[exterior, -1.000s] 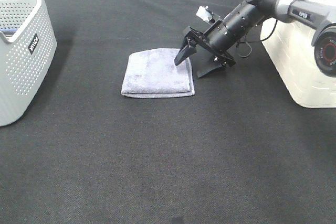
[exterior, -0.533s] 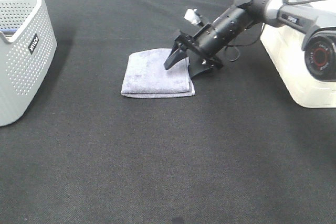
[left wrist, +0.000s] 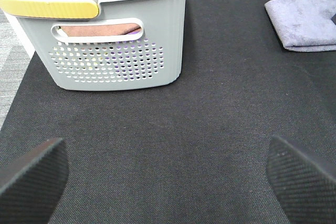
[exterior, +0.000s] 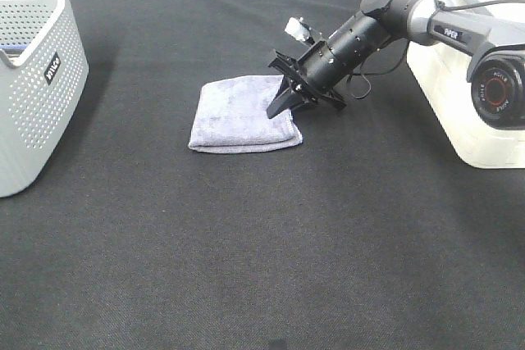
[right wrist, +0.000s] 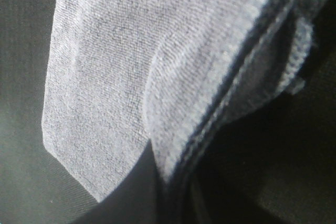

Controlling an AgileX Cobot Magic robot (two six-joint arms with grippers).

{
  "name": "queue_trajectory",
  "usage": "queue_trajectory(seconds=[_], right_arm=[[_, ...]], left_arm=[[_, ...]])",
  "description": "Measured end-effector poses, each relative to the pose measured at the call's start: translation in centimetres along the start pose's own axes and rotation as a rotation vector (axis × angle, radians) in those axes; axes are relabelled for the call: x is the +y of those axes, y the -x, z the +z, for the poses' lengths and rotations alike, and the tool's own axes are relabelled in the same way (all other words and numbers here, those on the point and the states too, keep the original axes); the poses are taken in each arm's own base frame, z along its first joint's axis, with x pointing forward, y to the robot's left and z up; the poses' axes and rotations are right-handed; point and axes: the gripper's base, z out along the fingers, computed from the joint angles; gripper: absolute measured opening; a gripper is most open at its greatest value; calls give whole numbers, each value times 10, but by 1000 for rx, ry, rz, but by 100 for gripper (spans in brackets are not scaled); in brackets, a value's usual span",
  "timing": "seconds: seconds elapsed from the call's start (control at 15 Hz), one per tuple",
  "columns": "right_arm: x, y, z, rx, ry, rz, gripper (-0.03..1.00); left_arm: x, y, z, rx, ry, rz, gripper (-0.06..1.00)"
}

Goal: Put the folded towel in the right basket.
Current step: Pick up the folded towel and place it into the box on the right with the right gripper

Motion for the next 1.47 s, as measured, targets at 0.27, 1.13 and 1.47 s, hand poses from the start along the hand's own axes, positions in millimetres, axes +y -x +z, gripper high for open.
queue_trajectory(seconds=[0.27,1.13,1.47], right_arm=[[27,7,-30,-47,-4,-105,7],[160,-31,-308,-507,-581,-423,7],[92,-42,-384,-625,-680,-191,7]], left_arm=[[0,0,0,0,0,0,97],[0,0,0,0,0,0,97],[0,0,0,0,0,0,97]])
